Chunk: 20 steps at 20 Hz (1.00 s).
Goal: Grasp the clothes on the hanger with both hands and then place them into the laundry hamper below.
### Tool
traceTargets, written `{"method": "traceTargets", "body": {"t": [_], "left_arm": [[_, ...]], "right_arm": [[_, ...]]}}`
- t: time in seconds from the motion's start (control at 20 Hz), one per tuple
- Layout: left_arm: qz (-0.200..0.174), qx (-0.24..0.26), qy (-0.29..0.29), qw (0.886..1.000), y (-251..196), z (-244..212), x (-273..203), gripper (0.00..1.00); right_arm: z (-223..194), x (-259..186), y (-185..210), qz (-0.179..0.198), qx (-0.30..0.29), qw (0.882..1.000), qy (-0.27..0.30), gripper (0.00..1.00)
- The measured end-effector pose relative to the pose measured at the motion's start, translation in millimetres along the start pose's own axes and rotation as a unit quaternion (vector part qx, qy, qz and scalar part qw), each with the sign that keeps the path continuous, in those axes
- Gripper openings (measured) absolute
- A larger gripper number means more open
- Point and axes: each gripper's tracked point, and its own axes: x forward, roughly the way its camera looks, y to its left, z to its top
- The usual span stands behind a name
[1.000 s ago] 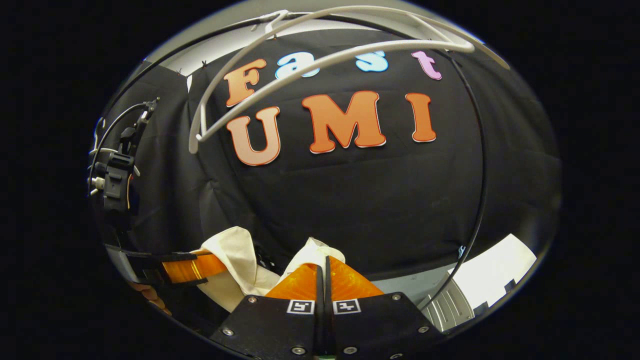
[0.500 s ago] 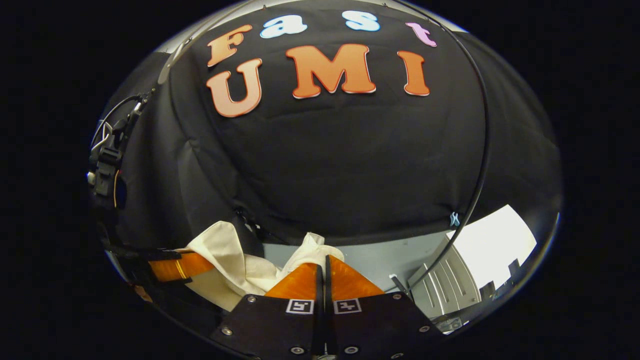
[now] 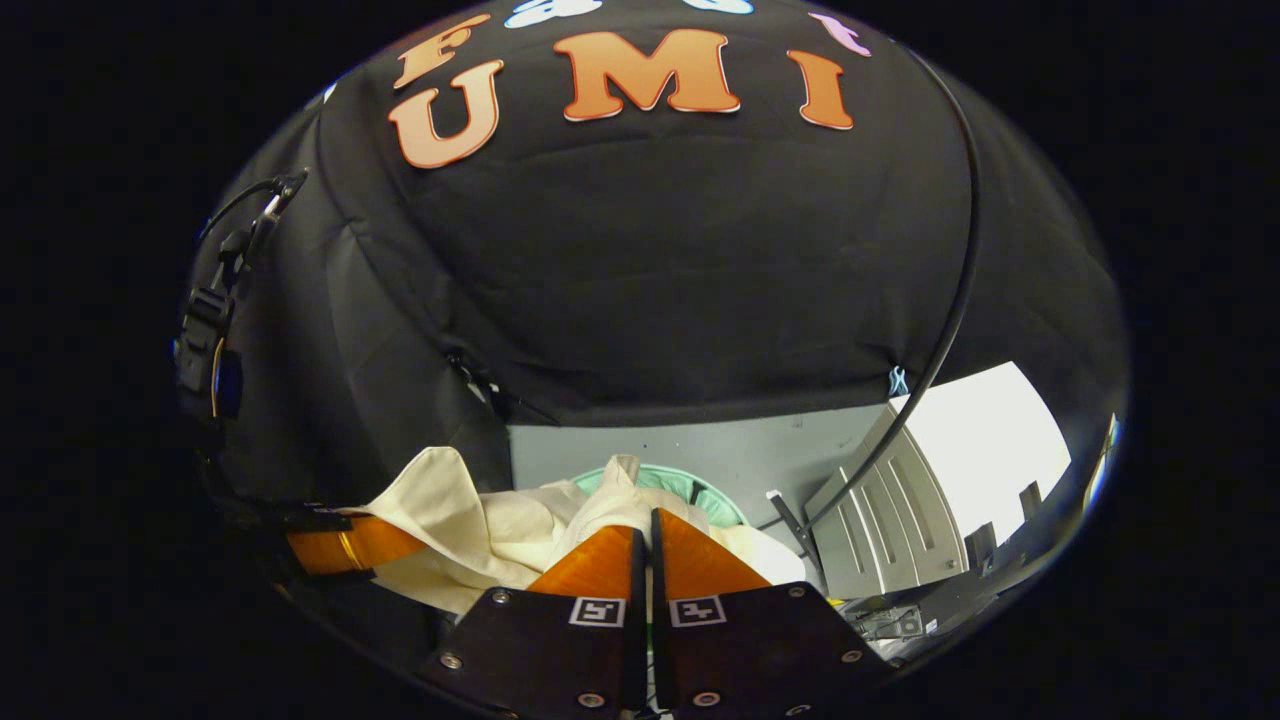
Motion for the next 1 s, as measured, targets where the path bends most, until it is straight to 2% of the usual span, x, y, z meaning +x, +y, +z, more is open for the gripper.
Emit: {"method": "traceTargets", "body": {"t": [0.25, 0.35, 0.4, 0.55, 0.7, 0.8, 0.85, 0.9, 1.0], "left_arm": [[-0.003, 0.010, 0.047, 0.999, 0, -30, 6, 0.13], [-0.003, 0.006, 0.059, 0.998, 1, -40, 8, 0.11], [-0.006, 0.003, 0.063, 0.998, 1, -44, 10, 0.19], [-0.007, -0.005, 0.063, 0.998, 1, -45, 10, 0.19], [-0.006, -0.001, 0.064, 0.998, 3, -47, 6, 0.41], [-0.003, -0.005, 0.065, 0.998, 7, -48, 4, 0.39], [0.001, -0.007, 0.067, 0.998, 10, -51, 3, 0.47], [0.001, -0.011, 0.069, 0.998, 11, -55, 3, 0.39], [0.004, -0.016, 0.070, 0.997, 14, -57, 0, 0.77]], "right_arm": [[-29, 8, -4, -0.008, 0.008, 0.999, 0.043, 0.05], [-26, 7, -4, -0.007, 0.010, 0.999, 0.042, 0.07], [-24, 7, -2, -0.008, 0.008, 0.999, 0.040, 0.07], [-24, 6, -6, -0.014, 0.008, 0.999, 0.039, 0.08], [-25, 5, -5, -0.014, 0.009, 0.999, 0.038, 0.10], [-27, 1, -4, -0.017, 0.009, 0.999, 0.040, 0.10], [-27, -1, -4, -0.020, 0.009, 0.999, 0.042, 0.14], [-26, -3, -3, -0.022, 0.008, 0.999, 0.042, 0.16], [-30, -6, -4, -0.023, 0.009, 0.999, 0.043, 0.20]]}}
